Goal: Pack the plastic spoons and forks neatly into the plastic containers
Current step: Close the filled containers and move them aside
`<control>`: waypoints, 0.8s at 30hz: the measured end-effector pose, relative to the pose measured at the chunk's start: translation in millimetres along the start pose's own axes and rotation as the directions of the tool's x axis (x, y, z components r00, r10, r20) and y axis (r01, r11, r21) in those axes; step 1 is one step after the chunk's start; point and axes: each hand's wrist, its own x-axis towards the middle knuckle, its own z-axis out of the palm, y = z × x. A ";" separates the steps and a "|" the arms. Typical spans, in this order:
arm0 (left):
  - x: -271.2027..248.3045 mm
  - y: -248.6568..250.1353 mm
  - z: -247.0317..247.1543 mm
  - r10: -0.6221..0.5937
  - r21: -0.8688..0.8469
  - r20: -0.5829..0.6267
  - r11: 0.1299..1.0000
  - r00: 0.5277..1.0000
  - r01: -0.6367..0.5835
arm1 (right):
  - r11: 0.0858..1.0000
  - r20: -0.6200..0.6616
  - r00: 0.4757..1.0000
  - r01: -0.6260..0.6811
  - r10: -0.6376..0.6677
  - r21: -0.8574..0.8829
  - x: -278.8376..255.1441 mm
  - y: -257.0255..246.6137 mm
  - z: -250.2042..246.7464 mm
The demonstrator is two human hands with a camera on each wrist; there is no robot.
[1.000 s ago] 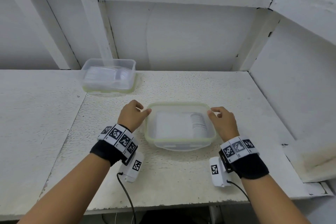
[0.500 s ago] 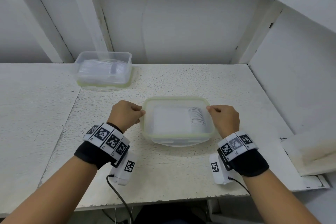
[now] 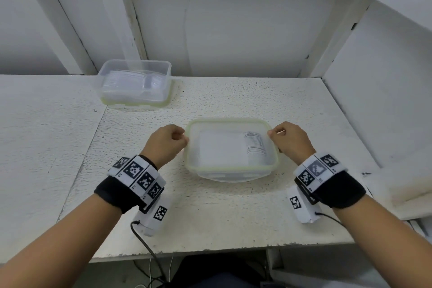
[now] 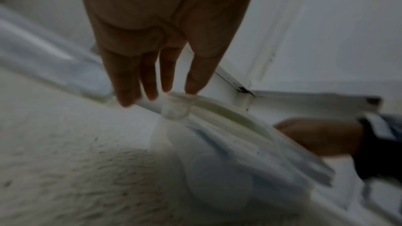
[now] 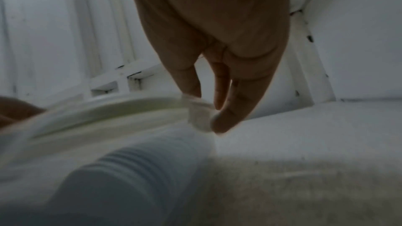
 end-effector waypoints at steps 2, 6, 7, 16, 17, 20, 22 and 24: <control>-3.1 6.1 1.3 0.192 0.232 0.052 0.952 0.980 -0.199 | 0.988 0.089 0.991 0.105 -0.095 -0.110 6.1 -8.5 -5.3; -17.5 14.8 14.9 0.402 0.372 0.352 0.768 0.845 -0.520 | 0.870 0.325 0.889 0.414 -0.323 -0.269 17.3 -42.1 -5.3; -19.6 14.5 19.2 0.396 0.430 0.397 0.717 0.828 -0.549 | 0.840 0.402 0.860 0.450 -0.316 -0.303 21.6 -50.2 -2.6; -23.0 7.0 34.5 0.489 0.481 0.301 0.663 0.819 -0.573 | 0.801 0.556 0.799 0.480 -0.231 -0.358 41.8 -70.3 5.7; -23.2 8.1 35.5 0.486 0.486 0.297 0.664 0.822 -0.568 | 0.800 0.563 0.795 0.481 -0.225 -0.359 41.7 -71.1 5.3; -23.3 7.7 37.7 0.496 0.494 0.277 0.661 0.823 -0.565 | 0.800 0.577 0.788 0.481 -0.214 -0.360 42.2 -72.2 4.6; -24.2 5.6 38.2 0.512 0.491 0.273 0.653 0.814 -0.576 | 0.807 0.578 0.788 0.475 -0.213 -0.351 41.9 -71.8 4.6; -22.9 1.2 40.1 0.531 0.492 0.262 0.644 0.805 -0.585 | 0.810 0.577 0.789 0.471 -0.210 -0.349 40.8 -71.6 4.9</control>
